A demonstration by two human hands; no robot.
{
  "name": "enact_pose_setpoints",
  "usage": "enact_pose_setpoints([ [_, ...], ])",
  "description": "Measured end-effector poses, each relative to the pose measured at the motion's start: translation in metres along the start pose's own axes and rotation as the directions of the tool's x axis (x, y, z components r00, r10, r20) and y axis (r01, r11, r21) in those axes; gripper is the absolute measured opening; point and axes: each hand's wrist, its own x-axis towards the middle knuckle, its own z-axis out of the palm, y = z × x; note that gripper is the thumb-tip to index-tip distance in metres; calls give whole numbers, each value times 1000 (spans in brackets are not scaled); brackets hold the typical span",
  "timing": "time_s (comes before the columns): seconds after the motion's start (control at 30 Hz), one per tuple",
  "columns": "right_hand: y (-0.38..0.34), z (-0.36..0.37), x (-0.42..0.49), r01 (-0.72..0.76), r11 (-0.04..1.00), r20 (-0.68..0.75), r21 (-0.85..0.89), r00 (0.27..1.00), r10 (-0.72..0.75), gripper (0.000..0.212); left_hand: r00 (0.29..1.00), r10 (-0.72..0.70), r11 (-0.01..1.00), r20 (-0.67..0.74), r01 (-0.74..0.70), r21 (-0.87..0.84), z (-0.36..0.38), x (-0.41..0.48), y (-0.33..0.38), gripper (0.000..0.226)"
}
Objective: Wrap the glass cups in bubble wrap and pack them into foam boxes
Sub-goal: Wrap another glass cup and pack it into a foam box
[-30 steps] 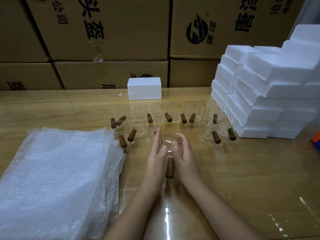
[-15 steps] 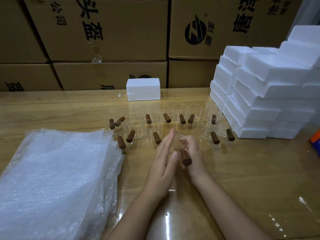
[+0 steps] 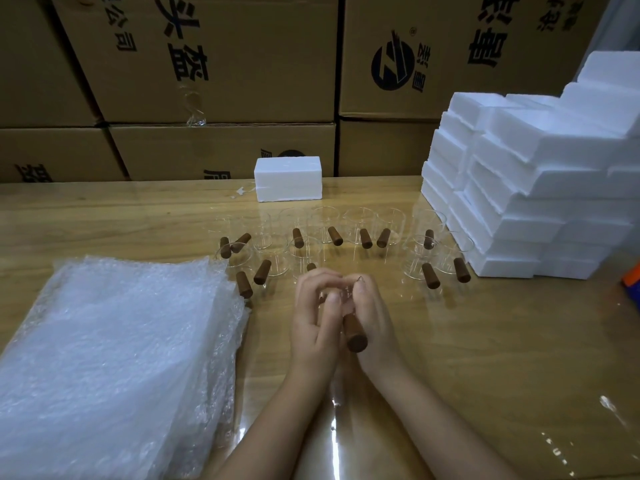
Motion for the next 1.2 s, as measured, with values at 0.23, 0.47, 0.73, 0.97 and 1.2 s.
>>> enact_pose_setpoints([
  [0.23,-7,-3,-6,254,912,-129,-322,943,-308,50,928,-373,874,-30,340,-346,9,-5,13,18],
  [0.47,-1,-11,-2,433,701,-3,-566,850,-527,41,690,-695,567,201,698,-437,-3,14,15,11],
  [0.73,3,-7,-1,402,767,65,-500,901,-430,48,593,-798,538,109,782,-315,-8,14,2,35],
  [0.97,1,6,-6,187,924,-58,-333,974,-218,59,871,-481,876,-100,473,-88,0,2,1,23],
  [1.2,4,14,1,-190,969,-103,157,973,208,60,972,-224,936,-74,235,261,-3,-9,-10,31],
])
